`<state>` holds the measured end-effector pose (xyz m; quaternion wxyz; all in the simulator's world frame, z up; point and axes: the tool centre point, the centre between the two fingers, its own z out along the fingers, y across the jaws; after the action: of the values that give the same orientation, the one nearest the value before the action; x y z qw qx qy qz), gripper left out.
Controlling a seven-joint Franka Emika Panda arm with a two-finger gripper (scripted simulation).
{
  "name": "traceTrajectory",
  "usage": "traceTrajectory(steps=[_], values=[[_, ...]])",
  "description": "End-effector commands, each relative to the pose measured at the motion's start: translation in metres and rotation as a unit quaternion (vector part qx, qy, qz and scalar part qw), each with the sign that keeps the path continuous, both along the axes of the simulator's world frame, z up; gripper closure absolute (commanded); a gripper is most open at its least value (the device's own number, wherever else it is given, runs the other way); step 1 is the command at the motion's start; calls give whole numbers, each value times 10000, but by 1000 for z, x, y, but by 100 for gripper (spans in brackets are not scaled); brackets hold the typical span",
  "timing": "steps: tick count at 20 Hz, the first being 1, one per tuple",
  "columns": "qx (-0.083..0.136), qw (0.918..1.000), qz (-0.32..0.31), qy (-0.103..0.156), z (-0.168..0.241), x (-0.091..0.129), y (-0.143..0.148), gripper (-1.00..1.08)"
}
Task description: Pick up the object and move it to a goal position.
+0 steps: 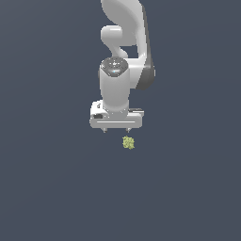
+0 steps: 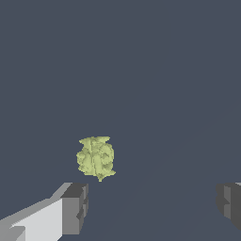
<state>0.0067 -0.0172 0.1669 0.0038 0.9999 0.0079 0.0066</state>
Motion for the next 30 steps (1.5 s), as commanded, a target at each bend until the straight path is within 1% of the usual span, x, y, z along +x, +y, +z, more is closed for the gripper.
traceTrajectory(steps=[1,10,18,22,30], values=[[0,10000,0,0,0,0,0,-92],[-115,9998,72,150,-19,-11,0,-92],[-112,9998,94,149,-21,-11,2,-92],[-88,9996,231,134,-32,-10,12,-92],[4,9976,690,83,-71,-12,49,-92]])
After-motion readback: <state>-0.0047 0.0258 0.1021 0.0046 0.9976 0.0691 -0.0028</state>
